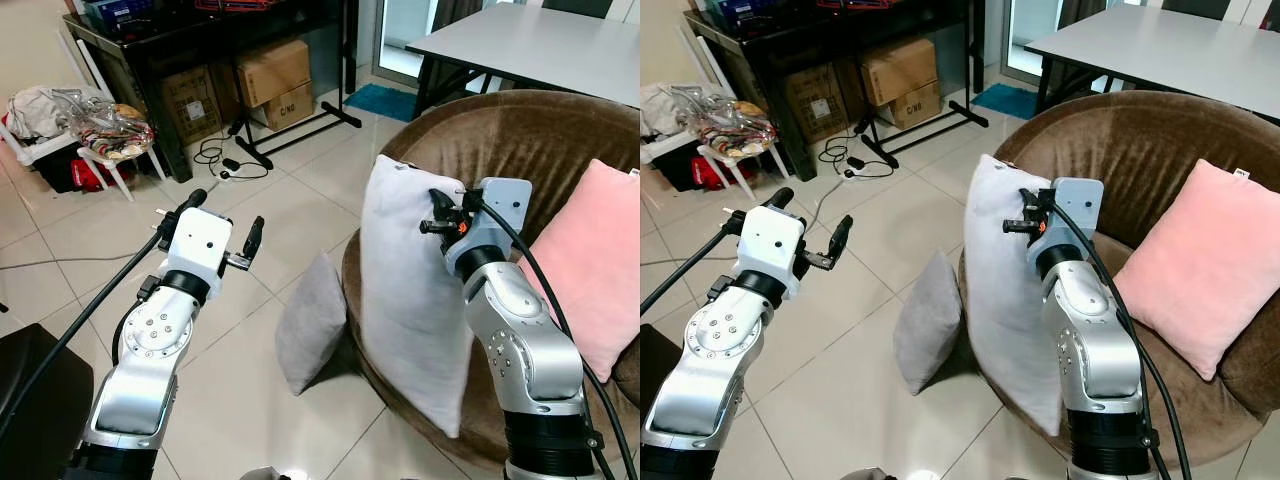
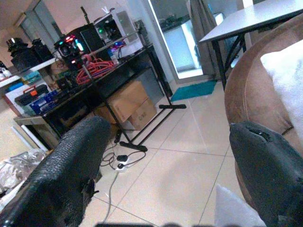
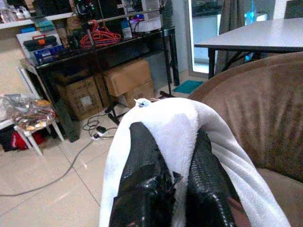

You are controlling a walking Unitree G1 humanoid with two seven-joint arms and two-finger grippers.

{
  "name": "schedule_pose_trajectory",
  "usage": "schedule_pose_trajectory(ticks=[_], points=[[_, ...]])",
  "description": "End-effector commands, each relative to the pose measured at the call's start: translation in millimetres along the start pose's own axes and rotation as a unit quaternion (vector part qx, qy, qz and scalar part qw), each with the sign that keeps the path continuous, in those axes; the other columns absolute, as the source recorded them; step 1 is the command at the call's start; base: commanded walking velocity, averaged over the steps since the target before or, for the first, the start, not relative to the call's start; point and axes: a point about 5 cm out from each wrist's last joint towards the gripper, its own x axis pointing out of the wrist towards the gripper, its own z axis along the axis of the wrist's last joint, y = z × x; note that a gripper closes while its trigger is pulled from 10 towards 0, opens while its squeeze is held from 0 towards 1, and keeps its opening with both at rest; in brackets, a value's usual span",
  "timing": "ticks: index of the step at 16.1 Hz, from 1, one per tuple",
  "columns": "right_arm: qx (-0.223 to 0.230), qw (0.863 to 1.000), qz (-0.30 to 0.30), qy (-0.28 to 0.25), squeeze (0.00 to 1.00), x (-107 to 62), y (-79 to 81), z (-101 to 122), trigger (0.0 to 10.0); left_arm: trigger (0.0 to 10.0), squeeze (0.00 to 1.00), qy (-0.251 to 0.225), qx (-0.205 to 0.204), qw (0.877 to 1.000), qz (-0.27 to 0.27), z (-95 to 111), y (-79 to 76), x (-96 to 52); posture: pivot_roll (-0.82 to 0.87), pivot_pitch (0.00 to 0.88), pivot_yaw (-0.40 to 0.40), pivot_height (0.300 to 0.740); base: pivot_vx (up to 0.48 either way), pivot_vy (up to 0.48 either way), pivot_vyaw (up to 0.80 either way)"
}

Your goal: Move the pillow to the sofa from floor

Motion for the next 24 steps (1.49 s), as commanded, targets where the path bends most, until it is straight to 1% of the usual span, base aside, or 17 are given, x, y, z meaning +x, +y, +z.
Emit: schedule_pose_trajectory(ticks=[1, 3, 7, 9, 10, 12, 23, 24], points=[[0.013, 0.999, 0.027, -0.035, 0.00, 0.7, 7.3, 13.4, 10.0, 10.0, 0.00, -0.003, -0.001, 1.000, 0.012, 0.6, 4.3, 1.3, -0.09, 0.000, 0.064, 0.740, 0.000, 0.000, 0.00], [0.024, 0.999, 0.035, -0.031, 0.00, 0.5, 8.9, 13.1, 10.0, 10.0, 0.00, -0.011, -0.013, 1.000, 0.008, 2.7, 4.6, 1.7, -0.09, 0.000, 0.064, 0.740, 0.000, 0.000, 0.00], [0.032, 0.998, 0.042, -0.034, 0.00, 1.3, 11.1, 12.8, 10.0, 10.0, 0.00, -0.016, -0.016, 1.000, 0.005, 4.0, 5.3, 1.7, -0.09, 0.000, 0.063, 0.740, 0.198, 0.000, -0.80], [0.024, 0.998, 0.042, -0.033, 0.00, 1.8, 11.4, 12.2, 10.0, 10.0, 0.00, -0.017, -0.017, 1.000, 0.004, 4.2, 5.4, 2.1, -0.09, 0.000, 0.063, 0.740, 0.283, 0.000, -0.80], [0.014, 0.999, 0.040, -0.032, 0.00, 2.1, 11.4, 11.5, 10.0, 10.0, 0.00, -0.017, -0.018, 1.000, 0.003, 4.1, 5.5, 2.3, -0.09, 0.000, 0.062, 0.740, 0.285, 0.000, 0.00], [0.008, 0.999, 0.040, -0.030, 0.00, 2.3, 11.6, 10.7, 10.0, 10.0, 0.00, -0.017, -0.018, 1.000, 0.001, 4.0, 4.9, 2.3, -0.09, 0.000, 0.062, 0.740, 0.283, 0.000, 0.00], [0.000, 0.999, 0.036, -0.021, 0.00, 3.0, 9.1, 7.6, 10.0, 10.0, 0.00, -0.018, -0.022, 1.000, -0.003, 2.6, 0.1, 0.9, -0.08, 0.000, 0.045, 0.740, 0.284, 0.000, 0.00], [0.004, 0.999, 0.036, -0.019, 0.00, 2.9, 9.2, 6.7, 10.0, 10.0, 0.00, -0.018, -0.022, 1.000, -0.004, 2.3, 0.1, 0.6, -0.08, 0.000, 0.045, 0.740, 0.285, 0.000, -0.80]])
